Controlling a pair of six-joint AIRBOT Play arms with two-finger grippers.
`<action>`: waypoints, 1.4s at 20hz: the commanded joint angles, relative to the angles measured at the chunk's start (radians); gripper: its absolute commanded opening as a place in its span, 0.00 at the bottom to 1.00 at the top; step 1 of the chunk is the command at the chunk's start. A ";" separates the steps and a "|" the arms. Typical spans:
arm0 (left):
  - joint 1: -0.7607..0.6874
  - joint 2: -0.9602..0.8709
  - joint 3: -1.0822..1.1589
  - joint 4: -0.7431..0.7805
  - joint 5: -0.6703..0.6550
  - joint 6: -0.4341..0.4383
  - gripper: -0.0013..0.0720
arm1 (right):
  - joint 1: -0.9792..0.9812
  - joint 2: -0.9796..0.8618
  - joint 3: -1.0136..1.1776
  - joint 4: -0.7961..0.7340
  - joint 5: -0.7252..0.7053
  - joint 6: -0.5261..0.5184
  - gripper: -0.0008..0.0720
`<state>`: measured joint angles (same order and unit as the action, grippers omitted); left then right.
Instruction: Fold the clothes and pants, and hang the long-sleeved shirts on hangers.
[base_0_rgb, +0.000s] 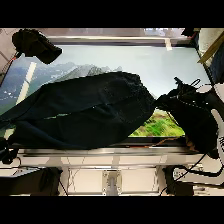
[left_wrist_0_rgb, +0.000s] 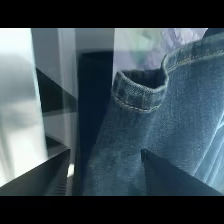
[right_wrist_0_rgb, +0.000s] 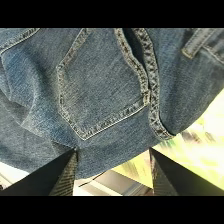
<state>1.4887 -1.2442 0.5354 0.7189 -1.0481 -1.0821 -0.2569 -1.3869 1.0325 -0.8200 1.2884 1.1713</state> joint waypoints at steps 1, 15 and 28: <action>-0.056 -0.060 -0.001 -0.018 0.033 0.036 0.66 | 0.018 -0.001 0.000 0.005 -0.011 0.005 0.68; 0.035 0.151 0.059 -0.058 0.033 0.044 0.04 | -0.093 -0.005 -0.145 0.016 -0.297 0.082 0.68; 0.038 0.198 0.060 -0.013 -0.057 0.023 0.04 | 0.045 -0.206 -0.167 0.356 -0.416 -0.128 0.38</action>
<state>1.5253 -1.0527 0.5941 0.7029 -1.0969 -1.0588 -0.2317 -1.5818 0.8650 -0.5571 0.8734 1.0954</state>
